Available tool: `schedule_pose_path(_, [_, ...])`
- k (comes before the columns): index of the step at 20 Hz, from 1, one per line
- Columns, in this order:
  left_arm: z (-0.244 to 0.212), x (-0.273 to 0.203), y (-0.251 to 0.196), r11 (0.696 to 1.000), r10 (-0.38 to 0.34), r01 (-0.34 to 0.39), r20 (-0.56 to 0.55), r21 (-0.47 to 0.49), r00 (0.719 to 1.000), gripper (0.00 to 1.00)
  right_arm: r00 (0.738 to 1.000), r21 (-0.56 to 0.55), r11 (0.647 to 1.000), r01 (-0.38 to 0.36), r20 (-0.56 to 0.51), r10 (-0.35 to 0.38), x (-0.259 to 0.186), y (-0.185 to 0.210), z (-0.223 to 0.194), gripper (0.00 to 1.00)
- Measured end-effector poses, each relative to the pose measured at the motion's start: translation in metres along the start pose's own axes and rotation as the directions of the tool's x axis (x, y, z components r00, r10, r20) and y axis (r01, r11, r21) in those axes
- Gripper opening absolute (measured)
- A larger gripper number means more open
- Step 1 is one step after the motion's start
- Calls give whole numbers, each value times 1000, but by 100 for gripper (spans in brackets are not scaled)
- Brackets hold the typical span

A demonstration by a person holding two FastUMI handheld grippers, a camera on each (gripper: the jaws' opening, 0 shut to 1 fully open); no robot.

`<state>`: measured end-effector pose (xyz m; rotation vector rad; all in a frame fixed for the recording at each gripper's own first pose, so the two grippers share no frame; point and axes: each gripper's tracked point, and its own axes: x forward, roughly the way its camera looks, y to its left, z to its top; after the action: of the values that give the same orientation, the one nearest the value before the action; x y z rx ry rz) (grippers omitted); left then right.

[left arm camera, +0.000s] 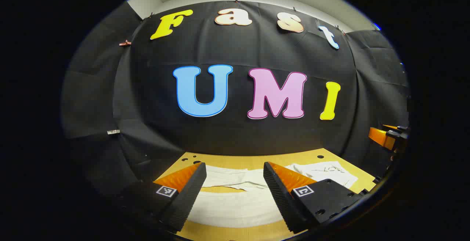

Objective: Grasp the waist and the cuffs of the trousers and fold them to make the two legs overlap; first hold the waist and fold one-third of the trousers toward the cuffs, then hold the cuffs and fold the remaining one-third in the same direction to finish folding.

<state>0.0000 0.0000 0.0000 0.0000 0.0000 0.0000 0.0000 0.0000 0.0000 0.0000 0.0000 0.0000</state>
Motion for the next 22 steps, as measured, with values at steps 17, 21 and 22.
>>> schedule_pose_path(17, [-22,32,-16,999,40,-40,-44,-1,998,99,994,-91,990,-106,-50,102,44,-10,-29,98])
schedule_pose_path(21, [-32,34,-17,998,62,-62,-63,-7,996,99,982,-138,975,-176,-95,164,62,-14,-42,98])
schedule_pose_path(22, [-33,35,-16,998,67,-67,-70,-8,995,99,981,-158,970,-183,-92,170,68,-18,-41,98])
